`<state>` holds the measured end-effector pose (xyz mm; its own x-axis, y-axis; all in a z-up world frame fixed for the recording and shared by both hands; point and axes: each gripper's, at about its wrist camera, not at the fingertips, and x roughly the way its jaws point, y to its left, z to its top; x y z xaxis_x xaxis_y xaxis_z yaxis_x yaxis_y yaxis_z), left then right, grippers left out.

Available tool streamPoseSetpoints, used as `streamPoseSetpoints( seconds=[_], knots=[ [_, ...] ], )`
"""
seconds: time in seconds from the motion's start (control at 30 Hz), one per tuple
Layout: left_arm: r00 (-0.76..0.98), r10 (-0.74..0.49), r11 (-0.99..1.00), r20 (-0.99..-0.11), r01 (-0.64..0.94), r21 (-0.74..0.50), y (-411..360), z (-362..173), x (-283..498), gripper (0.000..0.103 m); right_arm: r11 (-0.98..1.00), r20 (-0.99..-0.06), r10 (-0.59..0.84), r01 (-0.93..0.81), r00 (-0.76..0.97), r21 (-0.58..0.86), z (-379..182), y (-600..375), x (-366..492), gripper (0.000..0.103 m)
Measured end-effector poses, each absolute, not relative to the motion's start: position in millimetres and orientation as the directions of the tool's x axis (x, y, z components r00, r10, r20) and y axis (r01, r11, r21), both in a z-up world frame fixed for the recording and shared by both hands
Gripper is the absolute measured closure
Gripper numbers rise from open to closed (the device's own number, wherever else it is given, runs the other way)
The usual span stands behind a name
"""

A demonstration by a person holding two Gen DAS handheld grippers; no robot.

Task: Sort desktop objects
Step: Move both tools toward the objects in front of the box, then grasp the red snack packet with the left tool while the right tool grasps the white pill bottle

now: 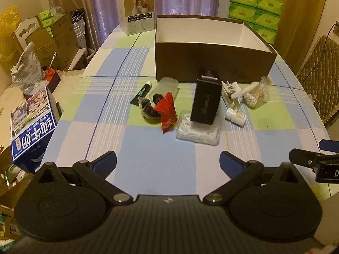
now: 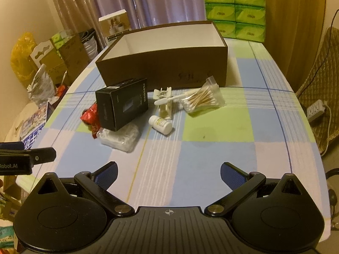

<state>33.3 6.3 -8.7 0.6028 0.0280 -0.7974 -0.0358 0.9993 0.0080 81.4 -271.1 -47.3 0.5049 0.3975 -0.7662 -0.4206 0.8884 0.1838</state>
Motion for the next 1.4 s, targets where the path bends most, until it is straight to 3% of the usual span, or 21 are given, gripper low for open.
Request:
streamPoseSetpoints(
  seconds=[0.3,0.6,0.93,1.2,1.4],
  knots=[
    [0.57,0.02,0.999,-0.822,-0.048,-0.009,38,-32,61,0.005,0.898,-0.753,0.392,-0.396,0.528,0.19,-59,-260,102,0.002],
    [0.569,-0.066,0.998,-0.82,0.032,-0.058,53,-57,91,0.028,0.922,-0.784,0.345,-0.344,0.516,0.18,-80,-259,125,0.008],
    [0.59,-0.145,0.976,-0.794,0.215,-0.018,40,-71,127,0.066,0.941,-0.801,0.314,-0.281,0.51,0.189,-92,-263,145,0.008],
    [0.58,-0.168,0.964,-0.797,0.265,-0.011,40,-79,150,0.068,0.955,-0.818,0.282,-0.23,0.502,0.188,-98,-263,156,0.008],
    [0.568,-0.198,0.947,-0.799,0.321,-0.007,38,-84,164,0.083,0.963,-0.828,0.259,-0.196,0.496,0.184,-101,-262,164,0.008]
  ],
)
